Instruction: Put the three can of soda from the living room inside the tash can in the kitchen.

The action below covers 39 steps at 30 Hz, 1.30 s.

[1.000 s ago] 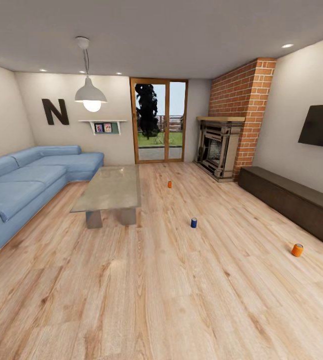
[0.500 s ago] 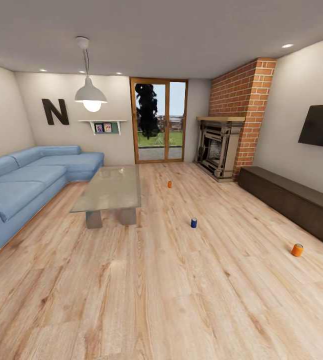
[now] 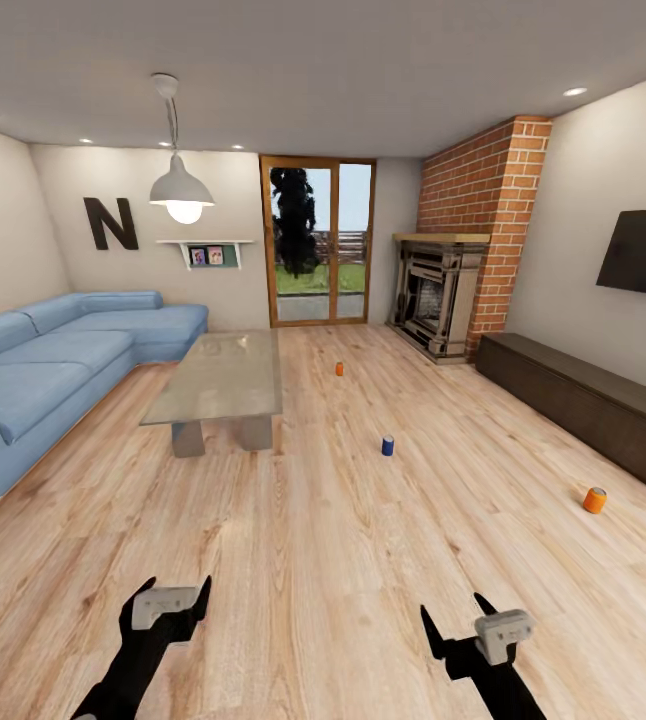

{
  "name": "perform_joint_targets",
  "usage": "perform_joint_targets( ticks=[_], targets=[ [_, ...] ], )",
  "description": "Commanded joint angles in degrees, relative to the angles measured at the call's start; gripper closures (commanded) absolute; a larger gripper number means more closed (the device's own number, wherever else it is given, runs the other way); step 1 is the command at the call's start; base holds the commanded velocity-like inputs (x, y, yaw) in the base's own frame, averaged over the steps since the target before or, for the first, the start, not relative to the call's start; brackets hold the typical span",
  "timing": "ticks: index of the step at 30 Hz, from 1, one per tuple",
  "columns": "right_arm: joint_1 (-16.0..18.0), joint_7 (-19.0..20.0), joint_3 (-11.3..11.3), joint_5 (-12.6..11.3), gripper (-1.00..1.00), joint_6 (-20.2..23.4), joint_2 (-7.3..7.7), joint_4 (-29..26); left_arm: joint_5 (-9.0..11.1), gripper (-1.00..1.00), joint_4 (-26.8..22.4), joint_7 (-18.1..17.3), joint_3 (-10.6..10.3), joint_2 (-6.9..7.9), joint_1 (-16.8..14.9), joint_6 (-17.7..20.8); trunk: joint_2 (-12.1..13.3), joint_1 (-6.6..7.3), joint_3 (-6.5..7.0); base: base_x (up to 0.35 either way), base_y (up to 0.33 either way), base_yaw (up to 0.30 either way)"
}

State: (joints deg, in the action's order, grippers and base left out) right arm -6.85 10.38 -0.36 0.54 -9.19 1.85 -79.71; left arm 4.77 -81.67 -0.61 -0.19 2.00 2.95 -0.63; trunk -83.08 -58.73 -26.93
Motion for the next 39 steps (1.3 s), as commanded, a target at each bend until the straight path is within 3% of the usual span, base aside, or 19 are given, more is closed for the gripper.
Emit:
perform_joint_targets(
  ticks=[1, 4, 5, 7, 13, 17, 31, 39],
  targets=[
    [-1.37, 0.05, -0.09, -0.12, -1.0, -0.06, 0.03, -2.32, 0.03, -1.0, -1.23, -0.04, 0.02, 0.0, 0.57, -0.03, 0.0, 0.0, 0.0, 0.0, 0.0, 0.0],
    [-4.55, 0.32, -0.99, -0.44, -1.0, -0.33, 0.13, -5.82, -0.07, -1.0, -3.05, -0.11, 0.09, 0.07, 2.19, -0.18, 0.0, 0.0, 0.0, 0.0, 0.0, 0.0],
    [-6.24, 0.54, -2.83, -0.58, -1.0, -0.84, 0.15, -3.73, -0.07, -1.0, -1.95, -0.1, 0.2, 0.34, 3.72, -0.48, 0.0, 0.0, 0.0, 0.0, 0.0, 0.0],
    [-7.04, 0.66, -4.07, -0.65, -1.0, -2.29, 0.16, 0.32, 0.08, -1.0, 1.95, -0.1, 0.34, 0.57, 4.6, -2.26, 0.0, 0.0, 0.0, 0.0, 0.0, 0.0],
    [-7.34, 0.74, -5.35, -0.69, -1.0, -5.18, 0.17, 6.64, 0.87, -1.0, 11.45, 0.07, 0.48, 0.66, 5.3, -11.15, 0.0, 0.0, 0.0, 0.0, 0.0, 0.0],
    [-7.29, 0.69, -5.79, -0.66, -1.0, -5.89, 0.18, 8.75, 0.95, -1.0, 14.08, 0.16, 0.52, 0.66, 5.45, -14.05, 0.0, 0.0, 0.0, 0.0, 0.0, 0.0],
    [-7.22, 0.29, -5.73, -0.68, -1.0, -6.03, -0.01, 9.57, 0.92, -1.0, 19.15, 0.06, 0.5, 0.62, 5.48, -14.64, 0.0, 0.0, 0.0, 0.0, 0.0, 0.0],
    [-7.22, 0.18, -5.73, -0.68, -1.0, -6.18, -0.01, 10.28, 1.01, -1.0, 19.66, 0.09, 0.44, 0.63, 5.48, -14.88, 0.0, 0.0, 0.0, 0.0, 0.0, 0.0]
  ],
)
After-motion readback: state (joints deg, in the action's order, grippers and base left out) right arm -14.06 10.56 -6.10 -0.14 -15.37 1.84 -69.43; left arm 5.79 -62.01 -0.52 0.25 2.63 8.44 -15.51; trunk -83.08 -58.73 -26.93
